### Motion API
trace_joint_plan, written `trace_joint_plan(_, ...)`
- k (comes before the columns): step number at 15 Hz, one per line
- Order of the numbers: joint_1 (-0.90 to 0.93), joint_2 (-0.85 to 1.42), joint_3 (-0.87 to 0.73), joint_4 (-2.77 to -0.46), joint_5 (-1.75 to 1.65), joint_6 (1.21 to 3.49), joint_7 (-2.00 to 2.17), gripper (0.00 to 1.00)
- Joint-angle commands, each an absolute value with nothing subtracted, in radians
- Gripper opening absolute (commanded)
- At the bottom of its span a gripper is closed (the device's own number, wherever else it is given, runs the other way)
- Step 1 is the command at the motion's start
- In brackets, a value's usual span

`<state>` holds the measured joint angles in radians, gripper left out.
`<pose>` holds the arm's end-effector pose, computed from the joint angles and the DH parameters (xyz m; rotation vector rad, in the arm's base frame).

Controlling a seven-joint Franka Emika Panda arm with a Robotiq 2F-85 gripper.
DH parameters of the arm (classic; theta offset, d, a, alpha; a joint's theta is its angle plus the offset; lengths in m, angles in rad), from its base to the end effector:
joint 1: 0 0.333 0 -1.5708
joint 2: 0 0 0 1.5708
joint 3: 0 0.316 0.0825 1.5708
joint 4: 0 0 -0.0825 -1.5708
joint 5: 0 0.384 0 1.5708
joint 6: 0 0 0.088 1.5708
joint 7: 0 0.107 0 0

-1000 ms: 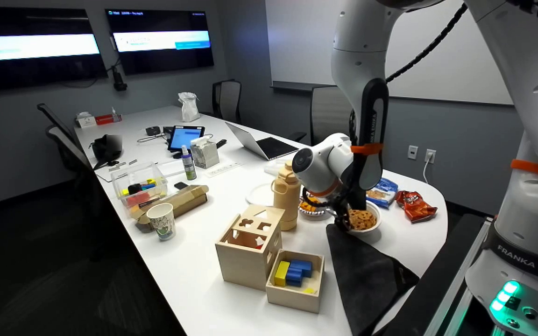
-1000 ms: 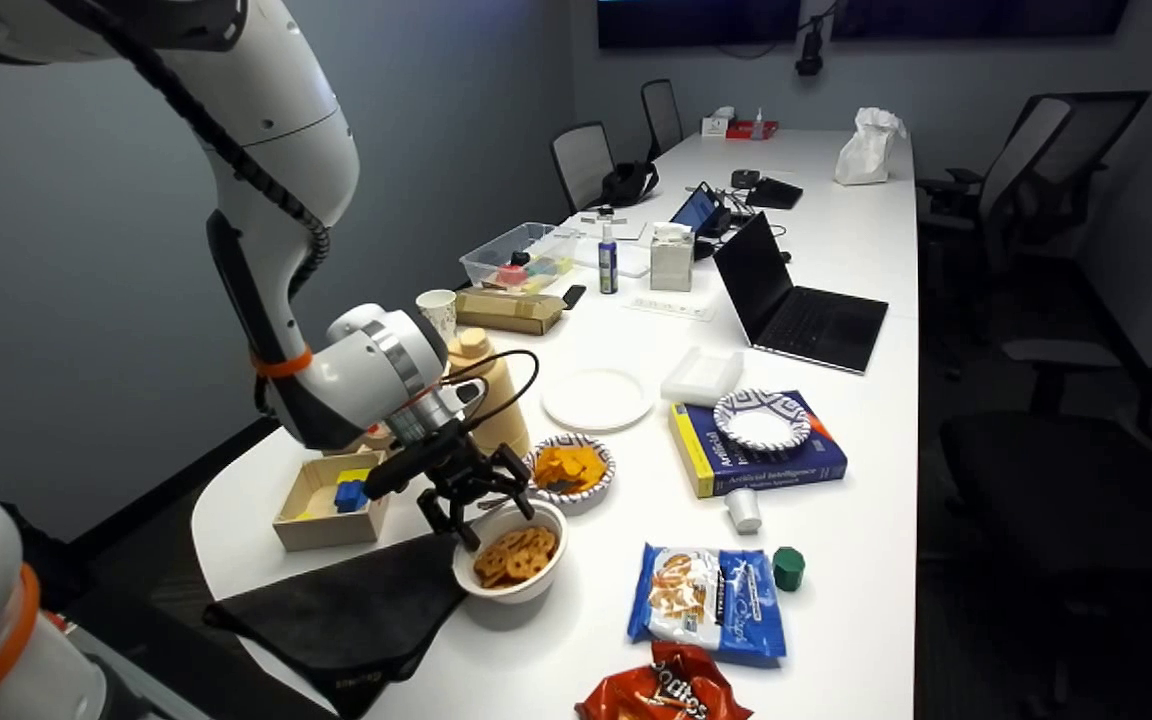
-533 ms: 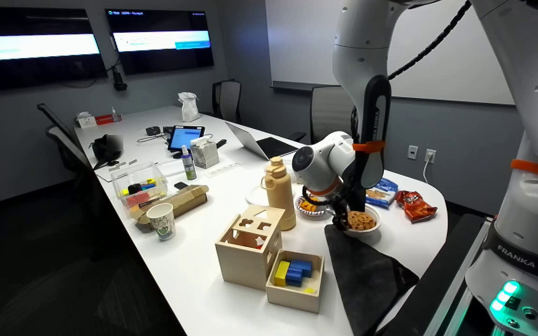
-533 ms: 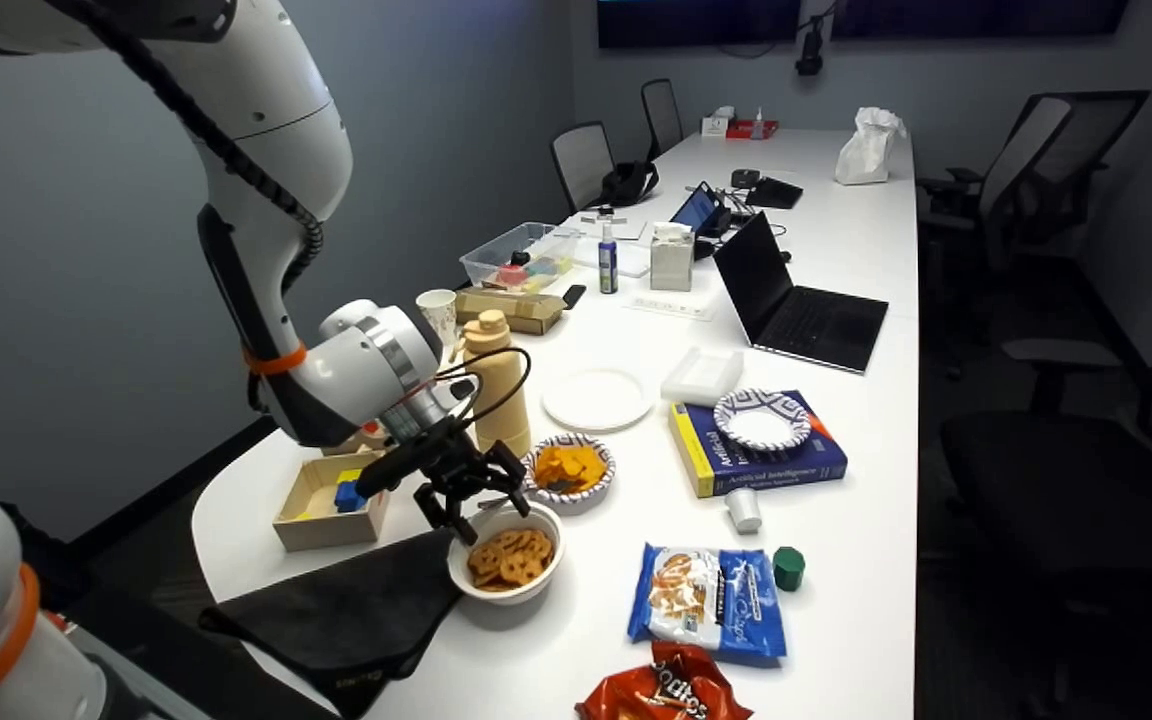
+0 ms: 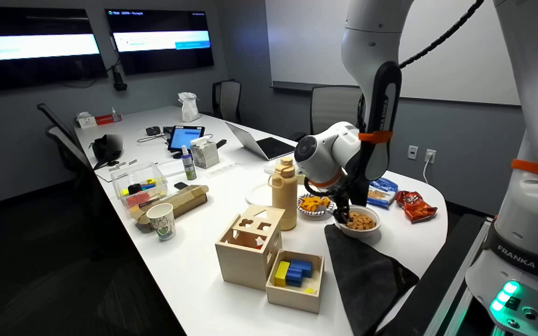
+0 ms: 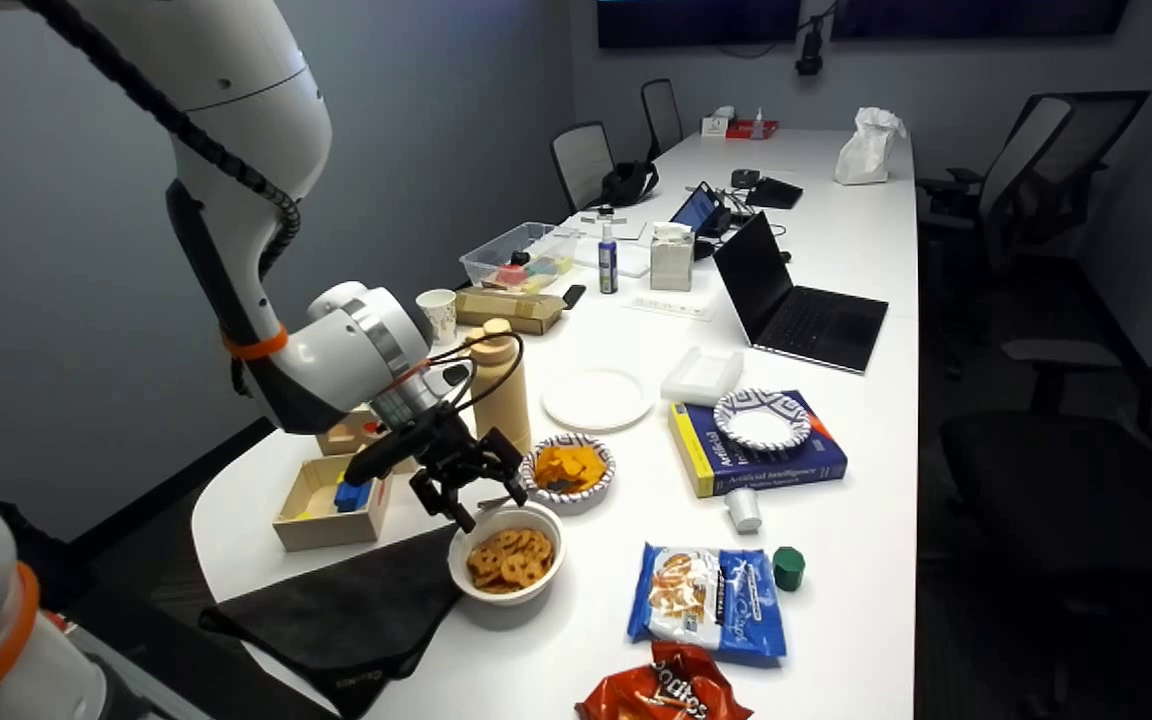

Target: Stir inside the white bowl with the kitchen utensil

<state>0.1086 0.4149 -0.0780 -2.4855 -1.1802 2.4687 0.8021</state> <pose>0.4088 0.0099 0.1019 2.4667 0.4197 -0.1686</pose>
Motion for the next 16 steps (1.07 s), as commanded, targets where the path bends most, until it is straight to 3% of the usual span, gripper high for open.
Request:
trace_joint_plan(1, 0.109, 0.397, -0.029, -2.474, -1.162, 2.434, 0.794, 1.00)
trace_joint_plan(16, 0.113, 0.563, -0.004, -2.282, -1.092, 2.413, 0.805, 1.00)
